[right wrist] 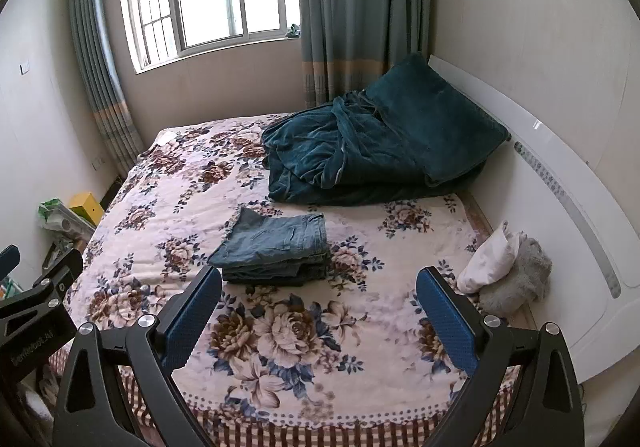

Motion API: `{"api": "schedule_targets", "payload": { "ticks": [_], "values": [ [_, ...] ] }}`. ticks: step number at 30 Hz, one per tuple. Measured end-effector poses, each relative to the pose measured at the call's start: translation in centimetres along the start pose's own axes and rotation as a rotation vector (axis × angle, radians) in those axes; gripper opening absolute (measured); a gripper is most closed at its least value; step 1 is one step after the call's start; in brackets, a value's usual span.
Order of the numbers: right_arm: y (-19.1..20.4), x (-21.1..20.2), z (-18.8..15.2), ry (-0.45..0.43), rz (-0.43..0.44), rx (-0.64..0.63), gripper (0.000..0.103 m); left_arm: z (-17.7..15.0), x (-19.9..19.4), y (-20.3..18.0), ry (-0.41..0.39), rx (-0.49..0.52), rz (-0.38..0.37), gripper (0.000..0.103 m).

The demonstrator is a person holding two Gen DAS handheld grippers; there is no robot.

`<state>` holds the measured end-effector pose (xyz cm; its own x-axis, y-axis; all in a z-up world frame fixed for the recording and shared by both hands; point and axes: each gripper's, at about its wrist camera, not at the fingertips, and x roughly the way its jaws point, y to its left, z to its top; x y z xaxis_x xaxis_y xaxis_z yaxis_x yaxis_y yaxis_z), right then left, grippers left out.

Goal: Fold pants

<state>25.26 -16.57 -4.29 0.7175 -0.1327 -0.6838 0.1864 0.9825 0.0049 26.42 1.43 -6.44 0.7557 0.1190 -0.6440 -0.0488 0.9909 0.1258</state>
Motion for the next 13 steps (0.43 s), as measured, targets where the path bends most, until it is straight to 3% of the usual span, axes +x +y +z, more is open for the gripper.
{"api": "schedule_targets", "payload": {
  "ticks": [13],
  "values": [
    [0.2,-0.3,0.1,-0.006,0.001,0.003,0.100,0.5,-1.1,0.0,-0.019,-0.011,-0.018,0.103]
  ]
}}
